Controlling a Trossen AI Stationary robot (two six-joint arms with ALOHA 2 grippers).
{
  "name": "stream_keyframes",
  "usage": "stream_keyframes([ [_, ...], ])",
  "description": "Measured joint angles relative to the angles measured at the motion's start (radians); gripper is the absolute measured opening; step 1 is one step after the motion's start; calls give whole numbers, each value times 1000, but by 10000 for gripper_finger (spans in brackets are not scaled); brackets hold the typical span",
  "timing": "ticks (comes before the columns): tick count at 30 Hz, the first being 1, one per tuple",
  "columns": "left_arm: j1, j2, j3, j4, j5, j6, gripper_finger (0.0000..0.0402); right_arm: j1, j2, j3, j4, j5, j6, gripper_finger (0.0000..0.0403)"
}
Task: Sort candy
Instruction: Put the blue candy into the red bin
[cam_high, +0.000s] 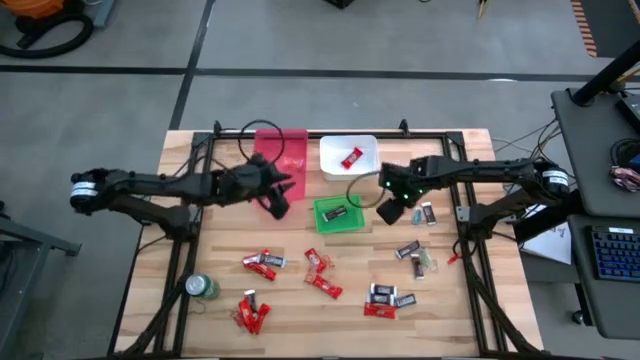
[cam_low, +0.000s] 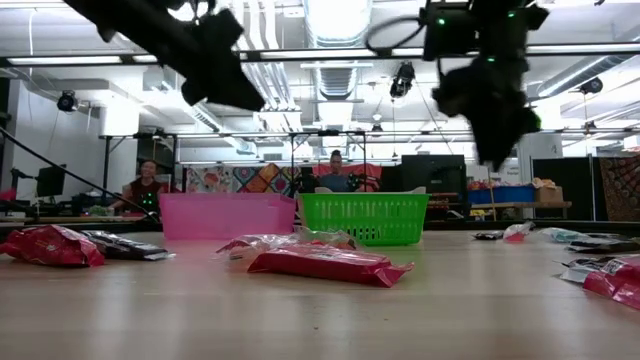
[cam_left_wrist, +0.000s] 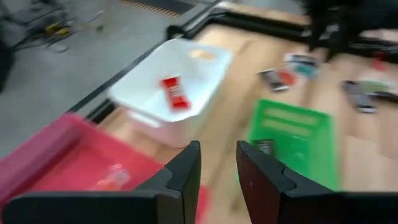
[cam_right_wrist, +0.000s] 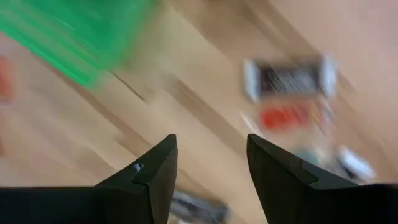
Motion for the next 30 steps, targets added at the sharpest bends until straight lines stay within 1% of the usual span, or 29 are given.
stream_keyframes([
  [4, -78, -7, 0, 12, 0, 0, 86, 60, 0, -13, -139, 66, 101, 173],
  [6, -103, -8, 0, 12, -3, 0, 86, 87, -1, -34, -141, 93, 133, 168],
  [11, -125, -9, 0, 12, -6, 8, 86, 94, 0, -112, -115, 102, 210, 167],
  [15, -125, -9, 0, 12, -9, 19, 86, 84, 0, -188, -61, 101, 235, 180],
  [22, -125, -7, 0, 12, -10, 34, 86, 82, 13, -309, 112, 104, 282, 193],
  [25, -125, -7, 0, 12, -10, 34, 86, 81, 17, -355, 203, 112, 299, 192],
  [30, -124, -5, 0, 17, -10, 34, 86, 82, 15, -385, 240, 123, 322, 170],
])
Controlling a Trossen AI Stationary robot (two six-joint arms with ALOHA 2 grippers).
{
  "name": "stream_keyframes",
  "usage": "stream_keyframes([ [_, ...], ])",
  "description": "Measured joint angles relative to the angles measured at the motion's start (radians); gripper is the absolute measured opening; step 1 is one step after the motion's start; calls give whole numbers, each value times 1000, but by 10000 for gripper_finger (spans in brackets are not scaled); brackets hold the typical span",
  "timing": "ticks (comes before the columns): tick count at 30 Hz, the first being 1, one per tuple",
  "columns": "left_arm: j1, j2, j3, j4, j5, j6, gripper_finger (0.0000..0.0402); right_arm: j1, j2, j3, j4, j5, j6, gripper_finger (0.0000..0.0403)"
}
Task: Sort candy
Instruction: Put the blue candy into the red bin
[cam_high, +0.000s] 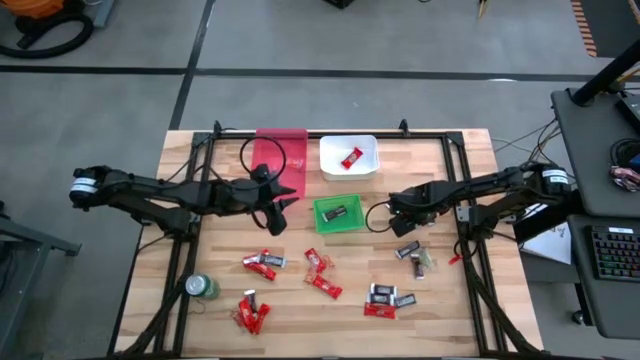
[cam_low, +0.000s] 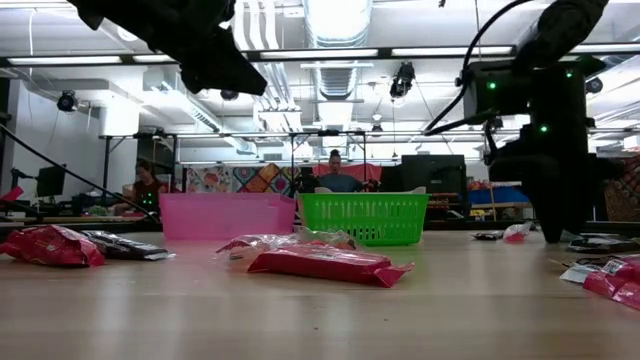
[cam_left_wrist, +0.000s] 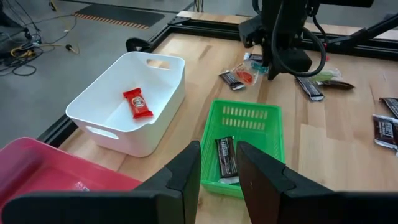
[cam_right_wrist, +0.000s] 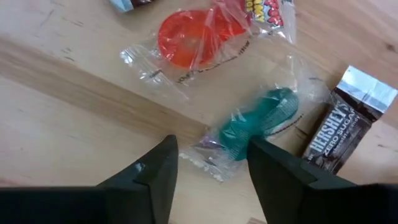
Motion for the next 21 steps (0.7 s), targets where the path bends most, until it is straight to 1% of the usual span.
stream_keyframes([
  [3, 0, 5, 0, 13, 0, 0, 86, 0, 0, 0, 1, 4, -3, 137],
  [10, 0, 17, 0, 26, 0, 0, 86, 3, 2, 7, -3, 15, -37, 28],
  [11, 0, 17, 0, 29, 0, 0, 86, 6, -1, 9, -2, 15, -47, 19],
  [15, -1, 17, 0, 31, 1, 0, 86, 18, -34, 36, -24, 1, -73, 13],
  [21, -13, 22, 0, 68, 45, -5, 86, 70, -124, 125, -123, -10, -111, 12],
])
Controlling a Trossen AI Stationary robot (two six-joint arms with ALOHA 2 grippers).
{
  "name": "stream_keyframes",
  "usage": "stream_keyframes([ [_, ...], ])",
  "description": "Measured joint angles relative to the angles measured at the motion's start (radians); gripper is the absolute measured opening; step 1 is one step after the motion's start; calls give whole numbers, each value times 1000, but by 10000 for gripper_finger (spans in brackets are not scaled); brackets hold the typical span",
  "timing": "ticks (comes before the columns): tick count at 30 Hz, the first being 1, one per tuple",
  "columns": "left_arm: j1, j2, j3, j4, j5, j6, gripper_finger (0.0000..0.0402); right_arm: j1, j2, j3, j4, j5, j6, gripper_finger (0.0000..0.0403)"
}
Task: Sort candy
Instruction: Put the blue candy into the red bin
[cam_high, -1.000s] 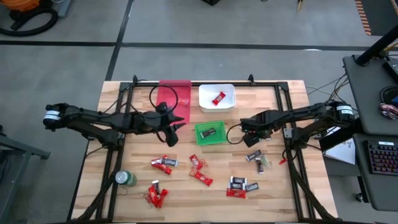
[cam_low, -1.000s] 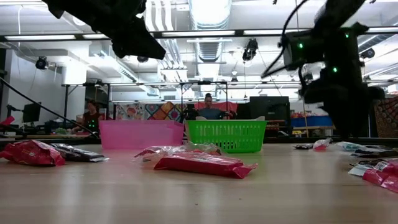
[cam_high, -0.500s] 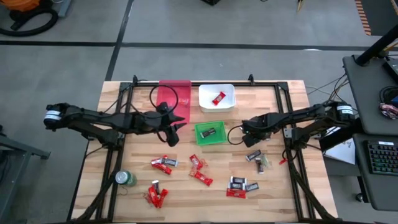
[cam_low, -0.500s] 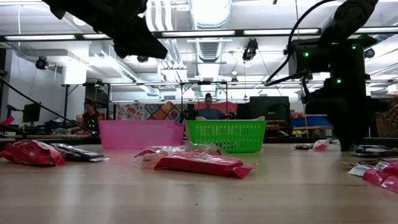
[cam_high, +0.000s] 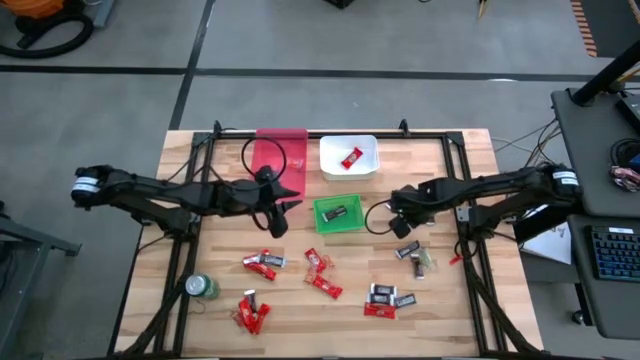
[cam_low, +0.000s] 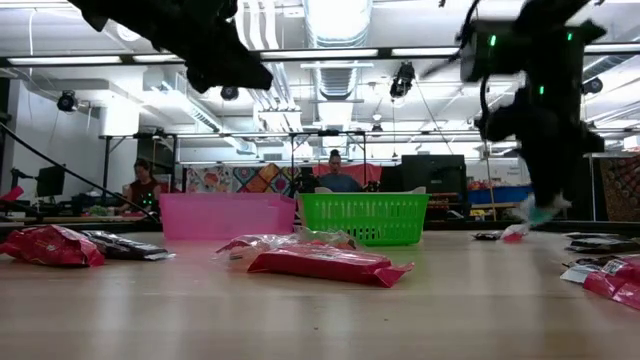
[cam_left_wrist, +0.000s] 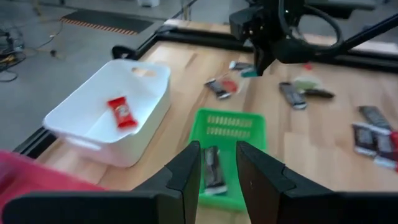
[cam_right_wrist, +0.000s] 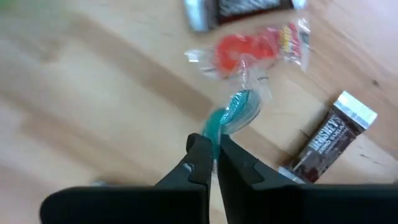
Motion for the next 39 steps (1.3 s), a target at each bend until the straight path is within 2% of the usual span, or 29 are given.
stream_keyframes([
  [5, -22, 34, -2, 97, 61, 29, 96, 68, -87, 26, 122, -42, -151, 12],
  [10, -40, 102, -2, 226, 139, 57, 132, 127, -120, 3, 506, -90, -416, 12],
  [15, -64, 196, -2, 361, 151, 95, 182, 135, -56, -20, 911, -282, -647, 12],
  [19, -78, 269, -3, 472, 179, 130, 211, 131, 35, -20, 1111, -460, -769, 12],
  [21, -84, 299, -3, 528, 228, 148, 217, 126, 78, -20, 1188, -506, -793, 12],
  [25, -91, 343, -3, 607, 337, 169, 220, 108, 136, -17, 1237, -515, -816, 12],
  [33, -93, 391, -3, 648, 377, 128, 215, 92, 178, 16, 1240, -518, -859, 12],
  [39, -91, 403, -1, 664, 376, 94, 181, 93, 167, 33, 1244, -513, -883, 12],
])
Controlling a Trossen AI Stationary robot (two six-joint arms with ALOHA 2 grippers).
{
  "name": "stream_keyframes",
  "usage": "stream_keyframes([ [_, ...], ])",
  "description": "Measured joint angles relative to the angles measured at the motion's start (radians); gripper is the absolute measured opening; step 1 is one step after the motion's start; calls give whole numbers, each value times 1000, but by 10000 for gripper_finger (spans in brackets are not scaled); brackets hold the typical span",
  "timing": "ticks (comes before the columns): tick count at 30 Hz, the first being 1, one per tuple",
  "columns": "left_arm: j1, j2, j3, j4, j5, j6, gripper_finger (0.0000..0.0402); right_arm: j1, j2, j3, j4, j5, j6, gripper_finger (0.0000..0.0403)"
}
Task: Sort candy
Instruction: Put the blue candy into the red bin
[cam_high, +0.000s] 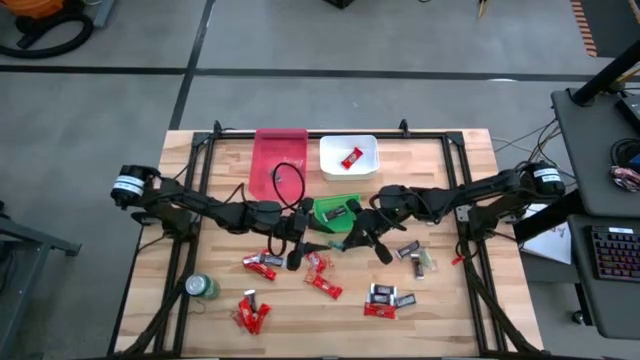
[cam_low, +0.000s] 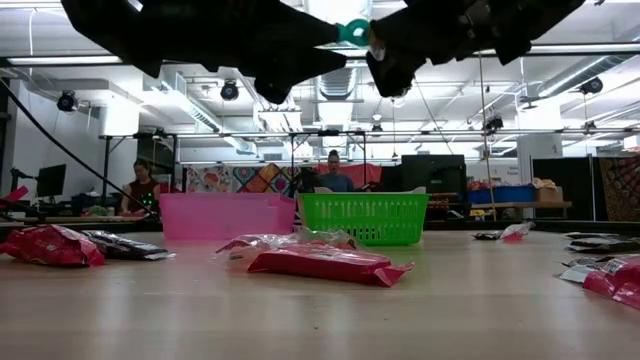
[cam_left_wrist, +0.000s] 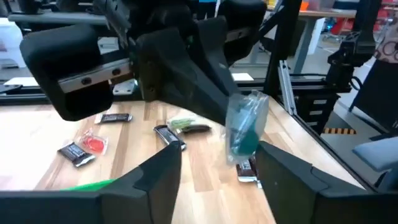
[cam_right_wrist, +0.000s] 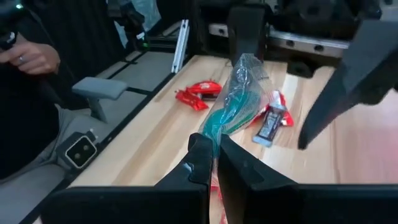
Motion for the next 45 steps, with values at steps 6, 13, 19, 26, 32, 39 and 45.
stream_keyframes([
  [6, -1, -2, 2, 8, -55, -16, 84, 0, 1, 0, -3, 67, -20, 13],
  [13, -1, -5, 2, 0, -65, -52, 15, -19, 1, 0, -4, 108, 21, 14],
  [19, 0, -22, 2, -27, -69, -92, 5, -44, 1, 0, 5, 115, 45, 64],
  [26, 0, -60, 2, -71, -78, -105, 2, -46, -4, 0, 7, 122, 52, 152],
  [32, 0, -92, 2, -140, -80, -109, 2, -46, -7, 0, -3, 122, 61, 197],
  [39, 1, -158, 2, -280, -135, -133, 1, -48, -15, 0, -11, 120, 65, 213],
  [45, 2, -255, 2, -510, -272, -182, 1, -69, -59, 0, -30, 196, 112, 212],
])
